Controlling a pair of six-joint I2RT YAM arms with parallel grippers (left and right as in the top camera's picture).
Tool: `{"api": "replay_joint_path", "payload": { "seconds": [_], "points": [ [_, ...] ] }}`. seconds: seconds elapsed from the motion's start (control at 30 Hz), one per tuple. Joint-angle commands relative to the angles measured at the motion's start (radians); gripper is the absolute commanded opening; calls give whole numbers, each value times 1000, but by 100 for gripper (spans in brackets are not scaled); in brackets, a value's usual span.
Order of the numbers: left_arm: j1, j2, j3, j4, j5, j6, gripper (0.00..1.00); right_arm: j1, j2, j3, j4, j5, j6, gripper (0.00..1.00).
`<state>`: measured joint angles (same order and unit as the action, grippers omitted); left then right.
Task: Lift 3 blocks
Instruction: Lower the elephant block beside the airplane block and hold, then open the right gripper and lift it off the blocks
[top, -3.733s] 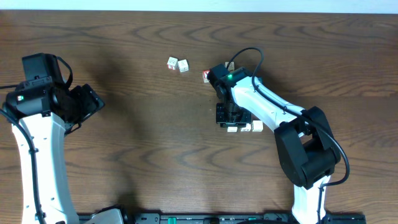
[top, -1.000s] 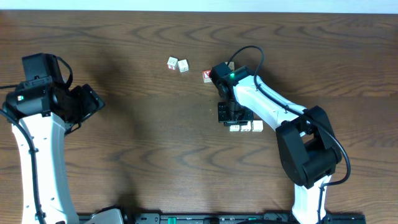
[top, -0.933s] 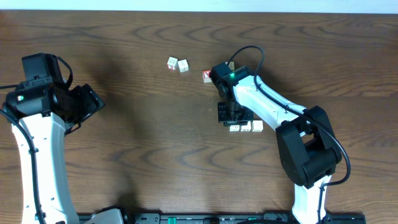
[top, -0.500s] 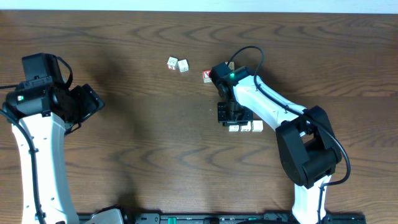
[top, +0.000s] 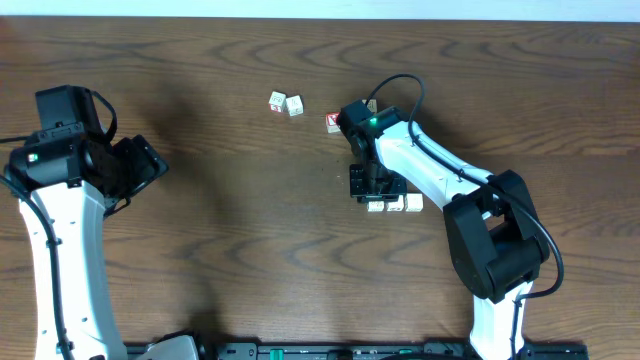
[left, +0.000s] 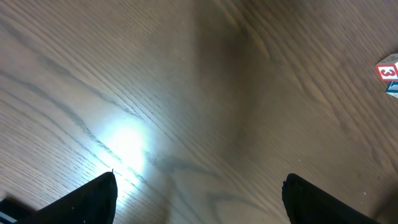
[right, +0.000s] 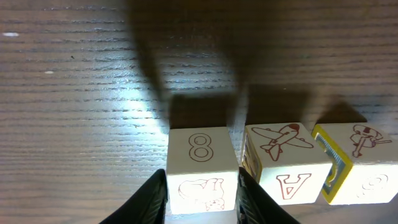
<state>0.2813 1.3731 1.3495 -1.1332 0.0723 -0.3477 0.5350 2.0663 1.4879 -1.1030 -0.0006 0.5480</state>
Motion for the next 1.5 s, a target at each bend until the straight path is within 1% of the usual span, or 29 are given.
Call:
{"api": "replay_joint_path", "payload": {
  "seconds": [0.0,0.77,1.47],
  "points": [
    [5,2,10,-3,-6,-9,85,-8,6,-3,0,0,9,34],
    [5,2,10,-3,-6,-9,85,-32,6,1,-2,3,-23,34],
    [5,2,10,-3,-6,-9,85,-32,6,48,-43,2,-26,36]
  ]
}}
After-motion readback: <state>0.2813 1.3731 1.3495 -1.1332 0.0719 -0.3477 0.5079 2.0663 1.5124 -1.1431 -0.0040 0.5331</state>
